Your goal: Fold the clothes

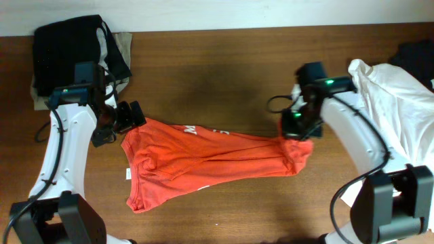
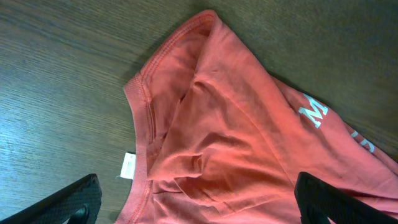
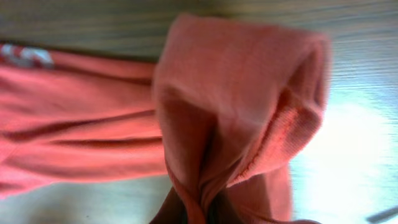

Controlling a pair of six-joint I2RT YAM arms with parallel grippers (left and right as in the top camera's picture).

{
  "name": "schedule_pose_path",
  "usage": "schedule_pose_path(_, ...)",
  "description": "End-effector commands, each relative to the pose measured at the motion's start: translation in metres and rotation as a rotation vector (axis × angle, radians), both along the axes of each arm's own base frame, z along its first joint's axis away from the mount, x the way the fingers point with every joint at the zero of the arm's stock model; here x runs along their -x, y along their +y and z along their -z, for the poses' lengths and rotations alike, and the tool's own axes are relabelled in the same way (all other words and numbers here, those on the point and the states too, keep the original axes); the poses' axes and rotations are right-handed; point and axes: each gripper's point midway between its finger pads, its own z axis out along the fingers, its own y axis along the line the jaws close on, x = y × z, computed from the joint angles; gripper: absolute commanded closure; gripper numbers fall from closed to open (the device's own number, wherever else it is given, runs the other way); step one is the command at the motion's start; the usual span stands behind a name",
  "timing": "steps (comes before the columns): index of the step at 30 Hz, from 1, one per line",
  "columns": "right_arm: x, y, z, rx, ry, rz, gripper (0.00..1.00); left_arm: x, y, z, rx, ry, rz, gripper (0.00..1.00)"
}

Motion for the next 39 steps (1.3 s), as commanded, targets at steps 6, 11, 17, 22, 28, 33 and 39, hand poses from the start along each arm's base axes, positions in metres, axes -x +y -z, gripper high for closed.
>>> schedule_pose_path(6,0.002,0.102,0.0,-0.081,-0.062,-0.036,0.96,-0.001,-0.002,-0.009,0.007,-0.026,0.006,0.01)
schedule_pose_path(11,0.014,0.155,0.017,-0.116,-0.059,-0.105,0.77,0.0,-0.002,-0.009,0.007,-0.022,0.007,0.01)
schedule_pose_path(17,0.022,0.169,0.022,-0.115,-0.053,-0.145,0.3,0.0,-0.002,-0.009,0.007,-0.022,0.007,0.01)
schedule_pose_path(22,0.002,0.127,-0.013,-0.111,-0.095,-0.124,0.13,0.0,-0.002,-0.009,0.004,-0.024,0.025,0.01)
schedule_pose_path(28,-0.013,0.017,-0.018,0.003,-0.02,0.013,0.01,0.002,0.003,0.02,-0.001,0.057,0.146,0.01)
schedule_pose_path(33,-0.013,-0.062,-0.017,0.01,0.02,0.128,0.01,0.01,-0.001,0.059,0.091,0.185,0.197,0.01)
schedule_pose_path(39,-0.003,-0.121,-0.017,-0.001,0.045,0.258,0.01,0.023,0.029,0.073,0.201,0.232,0.142,0.01)
